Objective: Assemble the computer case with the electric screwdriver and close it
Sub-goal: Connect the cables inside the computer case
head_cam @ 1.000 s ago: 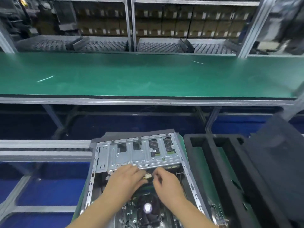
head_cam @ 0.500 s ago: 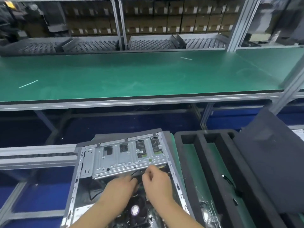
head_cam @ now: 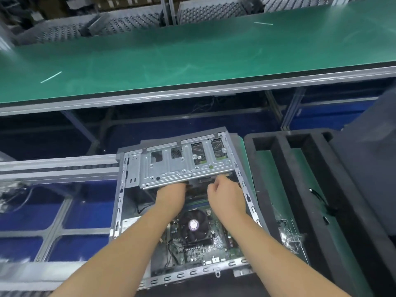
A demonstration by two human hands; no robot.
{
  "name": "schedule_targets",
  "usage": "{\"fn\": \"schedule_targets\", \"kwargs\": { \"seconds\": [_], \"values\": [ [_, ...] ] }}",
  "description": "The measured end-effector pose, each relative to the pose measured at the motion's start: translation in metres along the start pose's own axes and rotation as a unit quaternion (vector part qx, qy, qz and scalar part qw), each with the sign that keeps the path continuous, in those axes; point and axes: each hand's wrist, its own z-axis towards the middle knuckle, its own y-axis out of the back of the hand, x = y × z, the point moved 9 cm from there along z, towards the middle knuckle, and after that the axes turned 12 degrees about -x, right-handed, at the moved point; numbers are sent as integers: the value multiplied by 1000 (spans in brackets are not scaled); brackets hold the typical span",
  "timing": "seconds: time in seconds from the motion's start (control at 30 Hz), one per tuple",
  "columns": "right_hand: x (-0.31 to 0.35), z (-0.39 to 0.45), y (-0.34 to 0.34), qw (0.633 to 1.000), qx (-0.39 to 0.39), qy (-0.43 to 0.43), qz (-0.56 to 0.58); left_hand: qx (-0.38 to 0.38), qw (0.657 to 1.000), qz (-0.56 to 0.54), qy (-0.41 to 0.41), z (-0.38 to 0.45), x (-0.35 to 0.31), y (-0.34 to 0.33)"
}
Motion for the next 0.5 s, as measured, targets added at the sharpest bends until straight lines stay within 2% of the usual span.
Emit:
{"fn": "schedule_targets", "kwargs": {
  "seconds": [0.13, 0.23, 0.33, 0.5],
  "values": [
    [-9, -2, -15, 992, 80, 9, -97, 16, 999, 28, 18, 6, 5, -8],
    [-12, -11, -27, 968, 155, 42, -192, 37, 998, 44, 32, 10, 8, -11],
    [-11, -17, -37, 950, 200, 80, -228, 50, 997, 61, 19, 14, 8, -15],
    [-16, -30, -51, 928, 265, 106, -239, 40, 998, -35, 28, 18, -10, -16]
  ]
}}
